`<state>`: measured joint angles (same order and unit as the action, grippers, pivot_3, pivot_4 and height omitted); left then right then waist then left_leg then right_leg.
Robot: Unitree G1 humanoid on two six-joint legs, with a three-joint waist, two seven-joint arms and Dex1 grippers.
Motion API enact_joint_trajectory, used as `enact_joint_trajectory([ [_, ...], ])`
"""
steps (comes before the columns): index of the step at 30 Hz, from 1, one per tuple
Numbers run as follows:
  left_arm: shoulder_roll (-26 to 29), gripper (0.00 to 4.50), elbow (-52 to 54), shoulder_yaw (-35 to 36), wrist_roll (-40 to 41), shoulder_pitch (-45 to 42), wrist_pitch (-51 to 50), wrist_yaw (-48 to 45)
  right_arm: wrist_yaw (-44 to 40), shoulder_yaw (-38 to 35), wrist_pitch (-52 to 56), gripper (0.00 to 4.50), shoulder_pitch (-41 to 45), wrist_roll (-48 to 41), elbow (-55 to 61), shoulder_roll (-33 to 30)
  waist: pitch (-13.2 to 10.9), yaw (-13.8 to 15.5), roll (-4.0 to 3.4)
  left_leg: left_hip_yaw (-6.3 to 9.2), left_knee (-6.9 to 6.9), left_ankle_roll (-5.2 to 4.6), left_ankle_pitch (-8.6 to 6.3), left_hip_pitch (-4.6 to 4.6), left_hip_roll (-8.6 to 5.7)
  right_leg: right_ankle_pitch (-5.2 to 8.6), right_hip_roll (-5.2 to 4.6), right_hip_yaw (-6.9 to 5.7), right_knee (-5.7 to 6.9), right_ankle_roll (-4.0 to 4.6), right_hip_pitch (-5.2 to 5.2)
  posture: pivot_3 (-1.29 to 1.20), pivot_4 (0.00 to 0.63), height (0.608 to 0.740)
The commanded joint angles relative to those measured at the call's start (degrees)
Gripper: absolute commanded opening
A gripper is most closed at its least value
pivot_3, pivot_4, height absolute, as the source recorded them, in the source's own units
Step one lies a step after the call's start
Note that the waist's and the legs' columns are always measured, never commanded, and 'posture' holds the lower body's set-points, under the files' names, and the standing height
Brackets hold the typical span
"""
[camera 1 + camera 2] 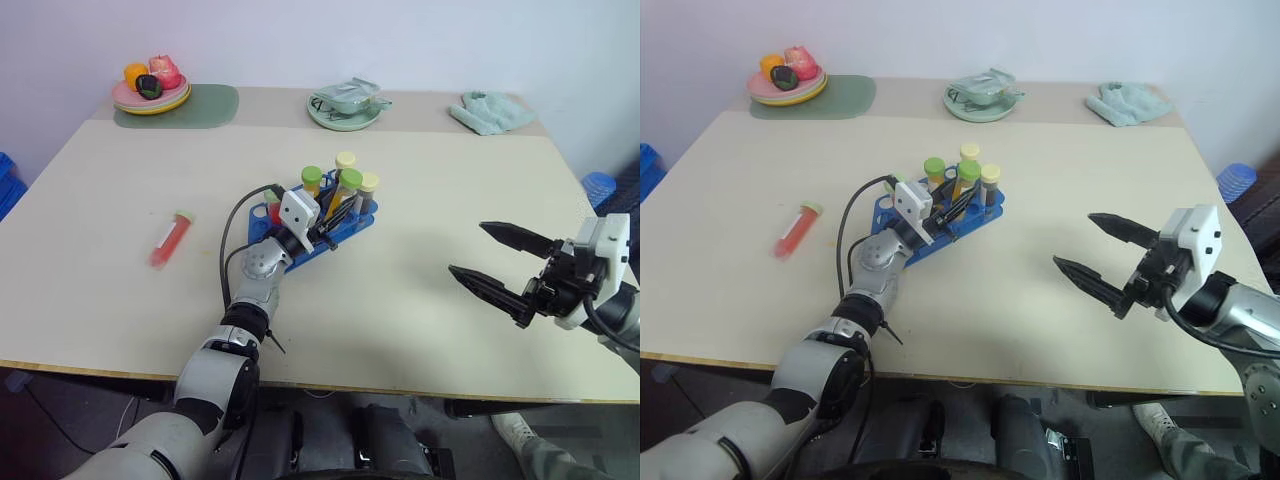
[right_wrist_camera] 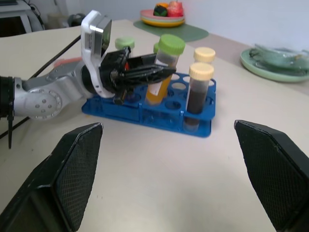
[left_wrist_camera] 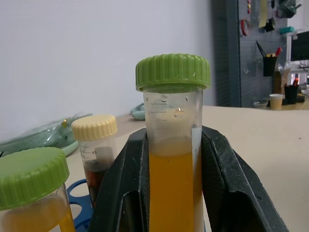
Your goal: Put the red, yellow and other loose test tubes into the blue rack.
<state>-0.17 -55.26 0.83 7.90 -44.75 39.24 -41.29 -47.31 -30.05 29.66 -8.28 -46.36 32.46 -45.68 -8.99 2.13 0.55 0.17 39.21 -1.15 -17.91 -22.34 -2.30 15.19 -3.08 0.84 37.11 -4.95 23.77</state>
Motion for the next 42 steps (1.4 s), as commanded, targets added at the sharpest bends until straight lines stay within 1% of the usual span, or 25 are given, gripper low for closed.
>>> enact_joint_trajectory([
  [1, 0.01, 0.81, -2.18, 0.54, 0.89, 1.27, -1.32, -1.37, -1.15, -3.30, -0.82, 4.50, -1.90, -0.50, 1.96, -0.58, 0.01, 0.00, -0.01, 0.00, 0.00, 0.00, 0.00, 0.00, 0.00, 0.00, 0.00, 0.00, 0.00, 0.00, 0.00, 0.00, 0.150, 0.740],
  [6, -0.15, 0.81, -1.95, 1.74, 3.45, 1.10, -4.23, -4.94, -2.91, -6.41, -1.13, 4.50, -6.30, -0.60, 2.14, -0.29, 0.07, -0.01, -0.10, 0.00, 0.00, 0.00, 0.00, 0.03, 0.00, 0.00, 0.01, 0.00, -0.01, 0.00, -0.04, 0.00, 0.150, 0.740],
  [14, 0.29, 0.81, -2.93, 2.36, 3.53, 1.81, -3.14, -6.47, -3.16, -7.41, -1.48, 4.50, -8.03, -0.79, 2.67, 0.28, 0.15, -0.13, -0.23, 0.00, -0.01, -0.02, -0.02, 0.15, 0.01, 0.01, 0.04, 0.01, -0.04, -0.01, -0.15, 0.00, 0.150, 0.740],
  [16, 0.25, 1.85, -2.88, 2.72, 4.21, 2.07, -3.42, -7.81, -2.77, -7.38, -1.28, 4.50, -7.95, -1.05, 3.06, 0.31, 0.19, -0.13, -0.28, 0.00, -0.01, -0.03, -0.02, 0.15, 0.01, 0.01, 0.04, 0.01, -0.04, -0.01, -0.16, 0.00, 0.150, 0.740],
  [18, 0.18, 2.69, -2.81, 3.07, 4.27, 2.27, -3.29, -7.82, -2.40, -7.29, -1.07, 4.50, -7.71, -1.25, 3.32, 0.26, 0.30, -0.12, -0.43, 0.00, -0.01, -0.03, -0.02, 0.18, 0.02, 0.01, 0.04, 0.01, -0.06, -0.01, -0.19, 0.00, 0.150, 0.740],
  [19, 0.11, 3.24, -2.77, 3.25, 4.10, 2.35, -2.95, -7.26, -2.24, -7.21, -0.99, 4.50, -7.54, -1.33, 3.37, 0.21, 0.32, -0.11, -0.46, 0.00, -0.01, -0.04, -0.03, 0.24, 0.02, 0.01, 0.04, 0.01, -0.07, -0.02, -0.25, 0.00, 0.150, 0.740],
  [20, -0.07, 3.68, -2.51, 3.61, 4.43, 2.38, -2.98, -7.05, -2.07, -7.11, -0.89, 4.50, -7.33, -1.42, 3.38, 0.12, 0.32, -0.09, -0.46, 0.00, -0.01, -0.04, -0.03, 0.29, 0.01, 0.01, 0.03, 0.01, -0.08, -0.02, -0.31, 0.00, 0.150, 0.740],
  [21, -0.22, 4.29, -2.14, 3.94, 4.88, 2.41, -3.13, -7.08, -1.91, -7.01, -0.81, 4.50, -7.12, -1.50, 3.39, 0.04, 0.32, -0.09, -0.46, 0.00, -0.01, -0.04, -0.03, 0.34, 0.02, 0.02, 0.03, 0.01, -0.08, -0.02, -0.36, 0.00, 0.150, 0.740],
  [22, -0.27, 4.43, -1.60, 4.21, 5.14, 2.46, -3.00, -6.75, -1.79, -6.90, -0.74, 4.50, -6.92, -1.56, 3.40, -0.04, 0.32, -0.10, -0.47, 0.00, -0.01, -0.04, -0.03, 0.38, 0.02, 0.02, 0.03, 0.01, -0.08, -0.02, -0.39, 0.00, 0.150, 0.740],
  [28, 0.27, 4.43, 2.55, 4.77, 6.54, 3.27, -3.76, -5.93, -0.94, -5.58, -0.29, 4.50, -5.31, -1.58, 3.45, -0.22, 0.32, -0.11, -0.47, -0.01, -0.02, -0.04, -0.03, 0.40, 0.03, 0.02, 0.04, 0.02, -0.08, -0.02, -0.41, 0.00, 0.150, 0.740],
  [30, 0.54, 4.43, 6.07, 4.83, 7.15, 3.95, -4.75, -5.03, -0.76, -5.17, -0.18, 4.50, -4.88, -1.60, 3.43, -0.33, 0.30, -0.16, -0.44, 0.00, -0.02, -0.04, -0.03, 0.40, 0.04, 0.02, 0.04, 0.02, -0.08, -0.02, -0.41, 0.00, 0.150, 0.740],
  [32, 1.24, 4.43, 12.88, 4.62, 8.32, 5.85, -7.40, -4.39, -0.75, -4.62, -0.19, 4.50, -4.59, -1.49, 3.35, -0.36, 0.29, -0.27, -0.42, 0.00, -0.02, -0.04, -0.03, 0.39, 0.06, 0.02, 0.04, 0.02, -0.08, -0.02, -0.40, 0.00, 0.150, 0.740],
  [34, 3.43, 4.43, 24.83, 3.76, 11.07, 9.82, -13.08, -5.37, -1.22, -3.60, -0.61, 4.50, -4.39, -0.78, 3.00, -0.36, 0.26, -0.73, -0.37, 0.00, -0.04, -0.04, -0.03, 0.26, 0.08, 0.02, 0.05, 0.03, -0.08, -0.02, -0.26, 0.00, 0.150, 0.740],
  [37, 6.13, 4.43, 36.78, 3.57, 13.84, 13.52, -20.67, -3.86, -1.86, -2.75, -1.19, 4.50, -4.18, -0.08, 2.45, -0.33, 0.26, -1.31, -0.37, 0.03, -0.05, -0.02, -0.03, -0.01, 0.11, 0.02, 0.05, 0.02, -0.07, -0.01, -0.01, 0.00, 0.150, 0.740],
  [38, 7.79, 4.43, 41.55, 4.57, 15.35, 14.29, -24.40, -2.08, -2.14, -2.12, -1.50, 4.50, -3.53, 0.15, 1.92, -0.31, 0.26, -1.34, -0.37, 0.03, -0.05, -0.02, -0.03, -0.03, 0.11, 0.02, 0.03, 0.02, -0.07, -0.01, 0.00, 0.00, 0.150, 0.740],
  [39, 9.44, 4.43, 46.33, 7.07, 19.39, 14.07, -30.81, 1.74, -2.55, -1.29, -1.96, 4.50, -2.53, 0.41, 1.33, -0.30, 0.24, -1.40, -0.33, 0.04, -0.04, -0.02, -0.02, -0.03, 0.11, 0.02, 0.02, 0.02, -0.07, -0.01, -0.01, 0.00, 0.150, 0.740],
  [42, 13.88, 4.43, 52.59, 13.45, 24.22, 11.50, -43.22, 13.26, -3.91, 1.50, -3.32, 4.50, 0.99, 0.85, -0.05, -0.02, 0.23, -1.78, -0.32, 0.04, -0.02, 0.01, -0.01, 0.00, 0.11, 0.02, 0.01, 0.02, -0.04, -0.01, 0.00, 0.00, 0.150, 0.740],
])
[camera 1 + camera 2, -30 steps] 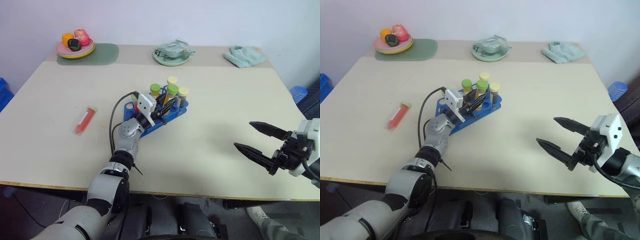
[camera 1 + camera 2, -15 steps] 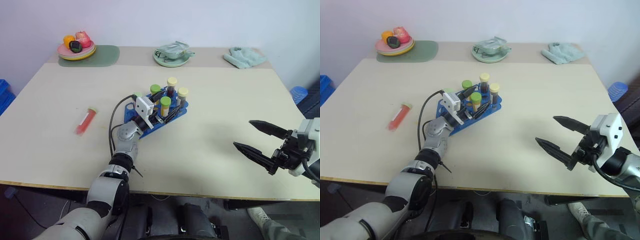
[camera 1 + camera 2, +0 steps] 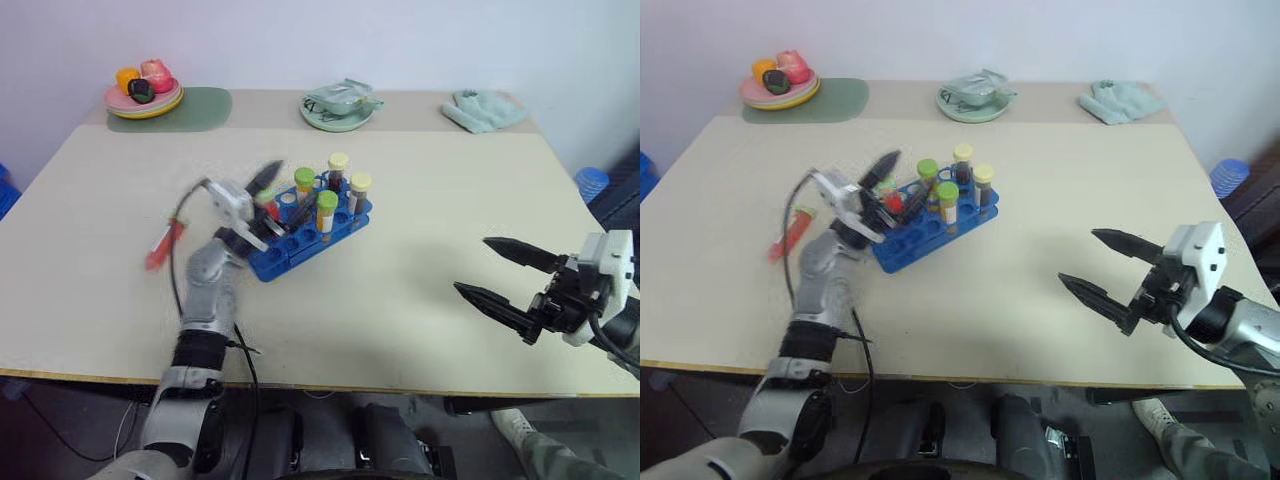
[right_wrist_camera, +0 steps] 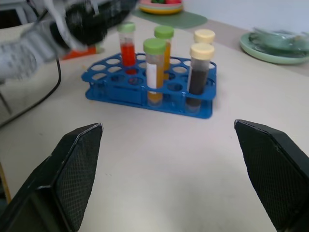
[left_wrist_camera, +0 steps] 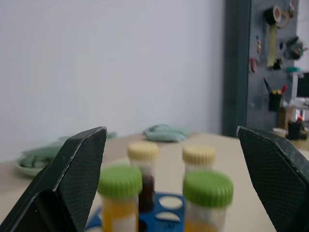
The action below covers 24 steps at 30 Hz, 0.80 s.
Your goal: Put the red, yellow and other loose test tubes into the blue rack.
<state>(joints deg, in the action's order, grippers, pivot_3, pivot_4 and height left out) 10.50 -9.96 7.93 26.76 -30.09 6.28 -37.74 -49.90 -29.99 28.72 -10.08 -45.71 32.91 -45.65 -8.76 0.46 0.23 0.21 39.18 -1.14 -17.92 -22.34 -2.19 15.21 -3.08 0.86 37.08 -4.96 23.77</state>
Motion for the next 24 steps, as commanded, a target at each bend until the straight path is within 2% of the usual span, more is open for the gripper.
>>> enact_joint_trajectory([
  [1, 4.62, 4.43, 8.15, 7.55, 4.95, -4.05, -13.98, 13.77, -1.73, 2.40, -2.81, 4.50, 4.02, 0.14, -0.83, 0.15, 0.00, -0.12, -0.01, 0.00, 0.00, 0.02, 0.01, 0.02, 0.00, 0.00, 0.01, 0.00, 0.03, 0.00, 0.00, 0.00, 0.150, 0.740],
  [4, 9.72, 4.43, 9.53, 9.45, 1.68, -5.69, -26.00, 24.36, -3.33, 5.63, -3.80, 4.50, 7.96, -0.14, -1.93, 0.82, 0.01, 0.08, -0.01, 0.00, 0.00, 0.02, 0.01, 0.04, 0.00, 0.00, 0.05, -0.01, 0.03, 0.00, -0.03, 0.00, 0.150, 0.740],
  [9, 17.56, 4.43, 12.03, 13.56, 3.30, -5.02, -43.18, 31.03, -6.65, 12.97, -6.24, 4.50, 14.69, 2.47, -5.25, 1.62, -0.13, 0.16, 0.22, 0.01, -0.01, 0.04, 0.02, 0.01, -0.03, 0.00, 0.08, -0.01, 0.01, 0.00, 0.02, 0.00, 0.150, 0.740],
  [11, 20.98, 4.43, 12.88, 14.10, 3.24, -5.47, -53.43, 33.89, -8.05, 15.43, -7.07, 4.50, 17.20, 3.32, -6.55, 2.12, -0.19, 0.17, 0.32, 0.02, -0.01, 0.11, 0.06, -0.01, -0.02, 0.00, 0.08, -0.01, 0.02, 0.00, 0.05, 0.00, 0.150, 0.740],
  [14, 27.11, 4.43, 10.64, 13.79, 5.75, -10.18, -76.76, 34.61, -10.11, 18.52, -7.94, 4.50, 20.66, 4.16, -8.59, 2.76, -0.31, 0.15, 0.51, 0.03, -0.01, 0.11, 0.06, -0.05, -0.03, 0.00, 0.08, -0.01, 0.08, 0.00, 0.13, 0.00, 0.150, 0.740],
  [15, 28.49, 4.43, 9.46, 13.98, 6.22, -11.59, -80.39, 33.85, -11.02, 19.49, -8.27, 4.50, 21.60, 4.48, -9.09, 2.83, -0.33, 0.25, 0.54, 0.04, -0.01, 0.11, 0.06, -0.08, -0.03, 0.00, 0.08, -0.01, 0.10, 0.00, 0.18, 0.00, 0.150, 0.740],
  [20, 35.01, 4.43, 1.69, 9.47, 3.27, -17.69, -91.14, 30.75, -13.30, 22.93, -9.55, 4.50, 25.59, 5.74, -11.55, 4.04, -0.34, 0.16, 0.56, 0.04, -0.04, 0.46, 0.25, -0.12, -0.07, 0.00, 0.06, -0.01, 0.10, 0.00, 0.24, 0.00, 0.150, 0.740],
  [24, 36.58, 4.43, -3.48, 5.04, 0.82, -19.56, -93.62, 28.80, -13.48, 23.54, -10.04, 4.50, 26.59, 6.43, -12.60, 4.97, -0.34, 0.17, 0.56, 0.04, -0.06, 0.51, 0.27, -0.14, -0.07, 0.00, 0.04, 0.01, 0.12, 0.00, 0.29, 0.00, 0.150, 0.740],
])
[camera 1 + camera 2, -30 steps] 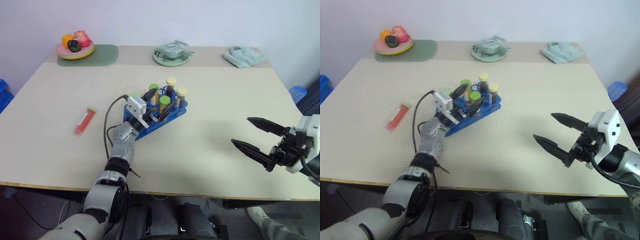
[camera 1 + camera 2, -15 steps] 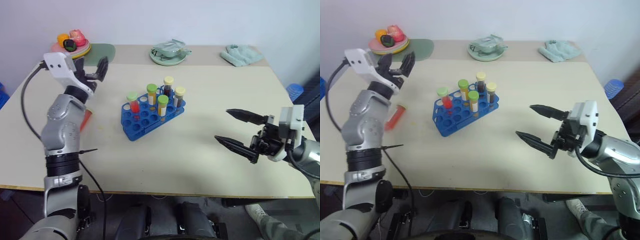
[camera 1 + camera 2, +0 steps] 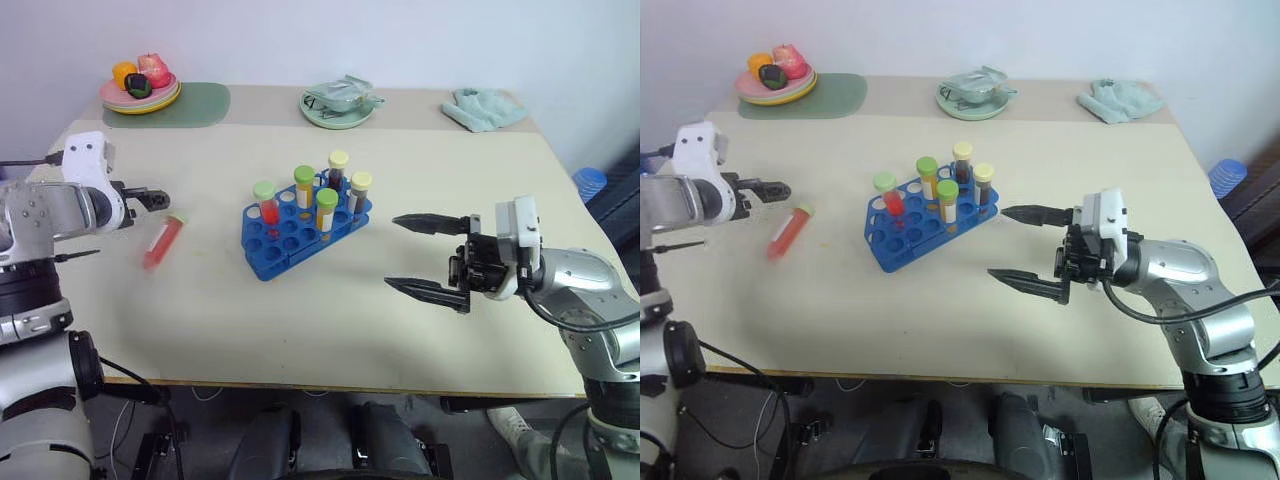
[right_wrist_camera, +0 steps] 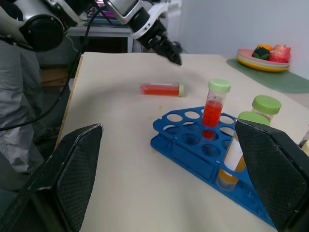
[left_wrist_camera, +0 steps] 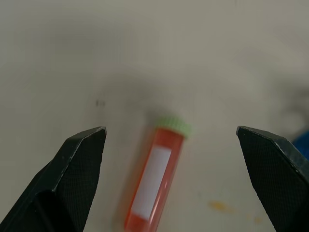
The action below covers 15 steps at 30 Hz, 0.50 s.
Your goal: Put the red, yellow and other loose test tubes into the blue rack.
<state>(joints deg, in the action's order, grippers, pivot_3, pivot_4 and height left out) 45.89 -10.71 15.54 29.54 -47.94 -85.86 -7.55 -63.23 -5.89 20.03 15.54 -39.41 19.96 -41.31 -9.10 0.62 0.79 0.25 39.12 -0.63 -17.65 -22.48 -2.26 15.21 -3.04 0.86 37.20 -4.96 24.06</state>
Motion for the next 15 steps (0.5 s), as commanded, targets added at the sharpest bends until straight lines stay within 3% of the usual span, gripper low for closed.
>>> enact_joint_trajectory([
  [1, 1.11, 4.43, -4.62, -3.99, -2.69, -2.14, -1.87, -1.92, 0.01, -0.58, -1.36, 4.50, 1.06, 0.14, 0.28, 0.86, 0.00, 0.03, 0.00, 0.00, 0.00, 0.01, 0.01, -0.01, 0.00, 0.00, -0.01, 0.00, 0.01, 0.00, 0.02, 0.00, 0.150, 0.740],
  [8, -2.24, 4.43, -24.40, -10.73, -10.32, -11.01, 5.12, -3.87, 1.28, -2.00, -0.72, 4.50, 0.33, -0.12, 1.24, 0.69, 0.00, 0.12, 0.02, 0.00, 0.04, 0.03, 0.02, -0.28, -0.04, 0.00, -0.06, -0.01, 0.04, 0.00, 0.28, 0.00, 0.150, 0.740],
  [15, -6.50, 4.43, -47.69, -18.20, -19.64, -22.10, 20.08, -10.11, 2.40, -2.88, 0.09, 4.50, -0.30, -0.62, 2.52, 0.22, 0.00, 0.09, 0.02, 0.00, 0.11, 0.05, 0.05, -0.80, -0.09, -0.01, -0.09, -0.03, 0.07, 0.00, 0.77, 0.00, 0.150, 0.740],
])
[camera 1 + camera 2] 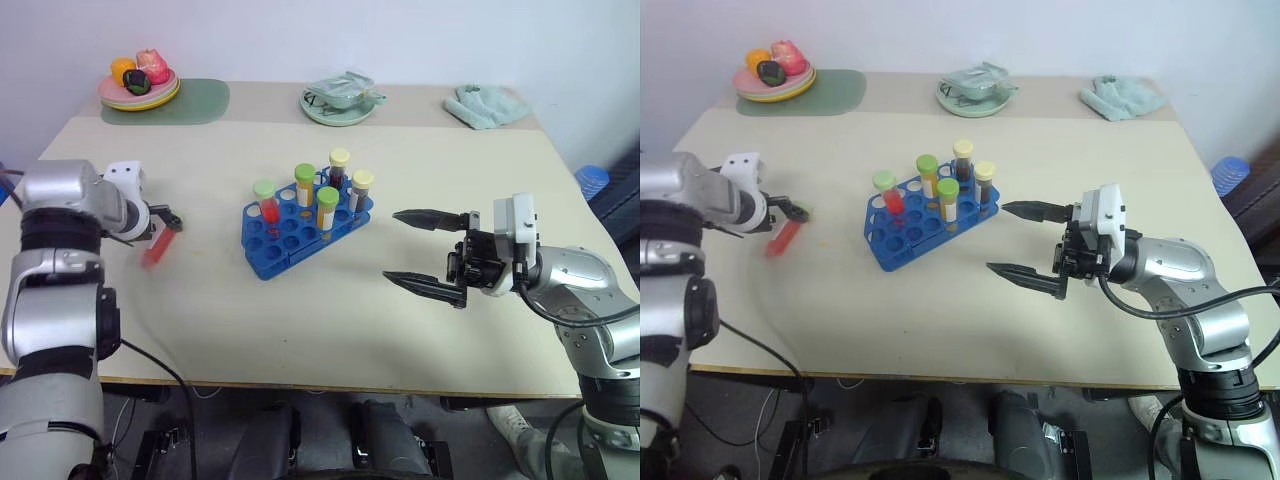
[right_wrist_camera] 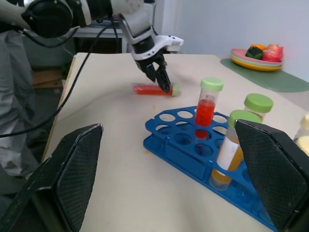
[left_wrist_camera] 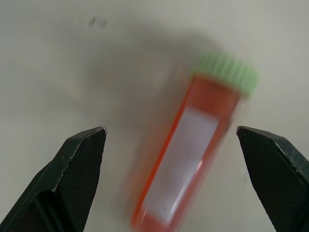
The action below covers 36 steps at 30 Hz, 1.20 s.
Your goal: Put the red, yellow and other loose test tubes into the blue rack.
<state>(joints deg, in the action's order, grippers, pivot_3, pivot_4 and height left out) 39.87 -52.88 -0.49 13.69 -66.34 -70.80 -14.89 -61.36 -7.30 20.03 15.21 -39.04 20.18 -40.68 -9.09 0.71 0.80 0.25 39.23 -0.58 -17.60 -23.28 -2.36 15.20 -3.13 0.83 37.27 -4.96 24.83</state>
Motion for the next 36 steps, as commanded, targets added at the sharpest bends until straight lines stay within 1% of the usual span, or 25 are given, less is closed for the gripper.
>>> enact_joint_trajectory([
  [1, -1.21, 4.43, -8.07, -3.07, -5.09, -4.89, 6.93, -3.65, 0.72, -1.48, 0.24, 4.50, 0.02, -1.01, 2.48, -0.39, 0.00, 0.00, 0.00, 0.00, 0.01, 0.00, 0.00, -0.04, -0.01, 0.00, 0.00, 0.00, 0.00, 0.00, 0.04, 0.00, 0.150, 0.740],
  [5, -3.33, 4.43, -15.09, -5.10, -9.23, -7.71, 11.85, -6.81, 1.33, -1.61, 0.71, 4.50, -0.18, -1.09, 3.23, -0.34, 0.00, -0.02, 0.00, -0.01, 0.01, 0.00, 0.00, -0.07, -0.01, 0.00, 0.00, 0.00, 0.02, 0.00, 0.08, 0.00, 0.150, 0.740],
  [6, -3.67, 4.19, -16.10, -5.44, -10.08, -8.11, 12.70, -7.63, 1.47, -1.67, 0.81, 4.50, -0.29, -1.11, 3.45, -0.37, 0.00, -0.01, 0.00, -0.01, 0.02, 0.00, 0.01, -0.07, -0.02, 0.00, 0.00, 0.00, 0.04, 0.00, 0.08, 0.00, 0.150, 0.740],
  [8, -4.10, 3.54, -17.40, -6.68, -11.96, -8.72, 13.64, -9.94, 1.77, -1.89, 1.02, 4.50, -0.57, -1.27, 3.96, -0.49, 0.00, -0.01, 0.00, -0.01, 0.03, -0.01, 0.01, -0.07, -0.03, 0.00, -0.01, 0.00, 0.06, 0.00, 0.08, 0.00, 0.150, 0.740],
  [10, -4.28, 2.64, -18.18, -7.13, -13.21, -9.19, 13.98, -11.03, 1.98, -2.15, 1.19, 4.50, -0.79, -1.41, 4.25, -0.67, 0.00, -0.11, 0.00, -0.01, 0.03, -0.01, 0.01, -0.07, -0.03, 0.00, -0.01, 0.00, 0.08, 0.00, 0.08, 0.00, 0.150, 0.740],
  [11, -4.32, 2.05, -18.40, -7.09, -13.61, -9.38, 13.78, -11.46, 2.08, -2.27, 1.26, 4.50, -0.88, -1.43, 4.32, -0.74, 0.00, -0.20, 0.00, -0.01, 0.03, -0.01, 0.01, -0.07, -0.03, 0.00, -0.01, 0.00, 0.09, 0.00, 0.08, 0.00, 0.150, 0.740],
  [12, -4.36, 1.59, -18.59, -7.03, -13.95, -9.53, 13.66, -11.83, 2.15, -2.34, 1.30, 4.50, -0.94, -1.46, 4.37, -0.79, 0.00, -0.29, 0.00, -0.01, 0.03, -0.01, 0.01, -0.06, -0.03, 0.00, -0.01, 0.01, 0.10, 0.00, 0.08, 0.00, 0.150, 0.740],
  [13, -4.36, 1.21, -18.74, -6.83, -14.15, -9.56, 13.23, -11.98, 2.26, -2.38, 1.33, 4.50, -0.97, -1.49, 4.38, -0.82, 0.00, -0.33, 0.00, -0.01, 0.03, 0.00, 0.01, -0.05, -0.03, 0.00, -0.01, 0.01, 0.13, 0.00, 0.08, 0.00, 0.150, 0.740],
  [18, -3.29, 1.21, -16.45, -6.47, -14.22, -9.45, 9.84, -16.05, 2.77, -2.31, 1.48, 4.50, -0.94, -1.44, 4.50, -0.65, 0.00, -0.40, 0.00, -0.01, 0.04, 0.00, 0.01, -0.05, -0.03, 0.00, -0.01, 0.02, 0.17, 0.00, 0.10, 0.00, 0.150, 0.740],
  [19, -2.48, 1.21, -13.62, -7.06, -13.60, -9.17, 7.76, -19.32, 2.90, -2.45, 1.56, 4.50, -0.95, -1.53, 4.46, -0.68, 0.00, -0.42, 0.00, -0.01, 0.04, 0.00, 0.01, -0.05, -0.03, 0.00, -0.01, 0.02, 0.17, 0.00, 0.10, 0.00, 0.150, 0.740],
  [21, 0.61, 1.21, 5.56, -2.93, -6.57, -3.69, 2.15, -25.41, 2.97, -2.86, 1.58, 4.50, -1.30, -1.52, 4.30, -0.89, -0.01, -0.67, 0.01, -0.01, 0.02, 0.00, 0.01, -0.10, -0.03, 0.00, 0.00, 0.02, 0.19, -0.01, 0.16, 0.00, 0.150, 0.740],
  [22, 2.86, 1.21, 20.03, -0.31, -2.66, 2.93, 0.78, -28.11, 3.20, -3.15, 1.71, 4.50, -1.54, -1.60, 4.20, -0.90, -0.03, -0.67, 0.05, -0.02, 0.03, 0.00, 0.01, -0.16, -0.02, 0.00, -0.03, 0.05, 0.42, 0.00, 0.25, 0.00, 0.150, 0.740],
  [23, 3.69, 1.21, 32.18, 3.87, 0.90, 9.07, 0.75, -29.30, 3.27, -3.46, 1.70, 4.50, -1.84, -1.60, 4.06, -0.93, -0.03, -1.14, 0.03, -0.01, 0.03, 0.02, 0.02, -0.22, -0.01, 0.00, -0.04, 0.04, 0.46, 0.00, 0.31, 0.00, 0.150, 0.740],
  [24, 3.10, 1.21, 42.78, 10.04, 5.10, 14.93, 1.69, -30.51, 3.44, -3.79, 1.80, 4.50, -2.10, -1.69, 3.97, -0.89, -0.03, -1.26, 0.04, -0.03, -0.02, 0.02, 0.02, -0.23, -0.01, 0.00, -0.09, 0.09, 0.48, 0.01, 0.37, 0.00, 0.150, 0.740],
  [25, 1.89, 1.21, 50.79, 16.40, 10.25, 19.74, 1.34, -32.21, 3.73, -4.11, 1.97, 4.50, -2.30, -1.83, 3.93, -0.76, -0.01, -1.38, 0.01, -0.01, 0.03, 0.02, 0.01, -0.23, -0.01, 0.00, -0.11, 0.08, 0.58, 0.01, 0.38, 0.00, 0.150, 0.740],
  [26, 0.90, 1.21, 56.30, 21.92, 16.53, 23.55, -2.76, -35.09, 4.00, -4.44, 2.14, 4.50, -2.51, -1.98, 3.96, -0.65, -0.01, -1.39, 0.02, -0.02, 0.03, 0.01, 0.00, -0.23, -0.02, -0.01, -0.13, 0.11, 0.53, 0.02, 0.37, 0.00, 0.150, 0.740],
  [27, 1.80, 1.21, 62.88, 23.31, 18.37, 28.69, -2.91, -36.12, 4.02, -4.76, 2.20, 4.50, -2.79, -2.05, 3.94, -0.71, -0.02, -1.34, 0.02, -0.03, 0.05, 0.00, 0.00, -0.23, -0.02, -0.01, -0.13, 0.10, 0.50, 0.02, 0.36, 0.00, 0.150, 0.740],
  [28, 2.20, 1.21, 67.84, 24.50, 20.03, 32.67, -3.25, -36.51, 3.98, -5.01, 2.18, 4.50, -3.04, -2.04, 3.93, -0.82, -0.01, -1.50, 0.01, -0.02, 0.13, 0.01, 0.00, -0.23, -0.02, -0.01, -0.13, 0.08, 0.51, 0.02, 0.35, 0.00, 0.150, 0.740],
  [30, 0.48, 1.21, 74.84, 30.14, 25.20, 37.96, -2.65, -36.67, 4.23, -5.56, 2.41, 4.50, -3.44, -2.18, 3.88, -0.94, -0.01, -1.44, -0.01, -0.04, 0.11, 0.04, 0.03, -0.11, -0.02, 0.00, -0.12, 0.10, 0.38, 0.03, 0.26, 0.00, 0.150, 0.740],
  [32, -2.71, 1.21, 78.83, 34.23, 27.69, 42.38, 3.51, -36.50, 4.30, -5.91, 2.80, 4.50, -3.62, -2.30, 3.90, -1.13, -0.01, -1.32, -0.03, -0.01, 0.11, 0.05, 0.04, -0.05, -0.01, 0.00, -0.12, 0.06, 0.43, 0.04, 0.19, 0.00, 0.150, 0.740],
  [34, -4.05, 1.21, 80.44, 31.64, 25.44, 46.13, 12.25, -37.01, 4.21, -6.15, 3.06, 4.50, -3.63, -2.41, 3.78, -1.40, -0.01, -1.10, -0.02, 0.00, 0.10, -0.15, -0.07, 0.30, -0.01, -0.01, -0.13, 0.05, 0.43, 0.05, -0.16, 0.00, 0.150, 0.740],
  [36, -6.23, 1.21, 80.09, 27.71, 23.35, 46.04, 19.76, -36.21, 4.10, -6.42, 3.17, 4.50, -3.55, -2.27, 3.60, -1.85, -0.01, -0.95, -0.02, 0.01, -0.06, -0.21, -0.12, 0.86, -0.01, 0.00, -0.13, 0.04, 0.26, 0.07, -0.75, 0.00, 0.150, 0.740],
])
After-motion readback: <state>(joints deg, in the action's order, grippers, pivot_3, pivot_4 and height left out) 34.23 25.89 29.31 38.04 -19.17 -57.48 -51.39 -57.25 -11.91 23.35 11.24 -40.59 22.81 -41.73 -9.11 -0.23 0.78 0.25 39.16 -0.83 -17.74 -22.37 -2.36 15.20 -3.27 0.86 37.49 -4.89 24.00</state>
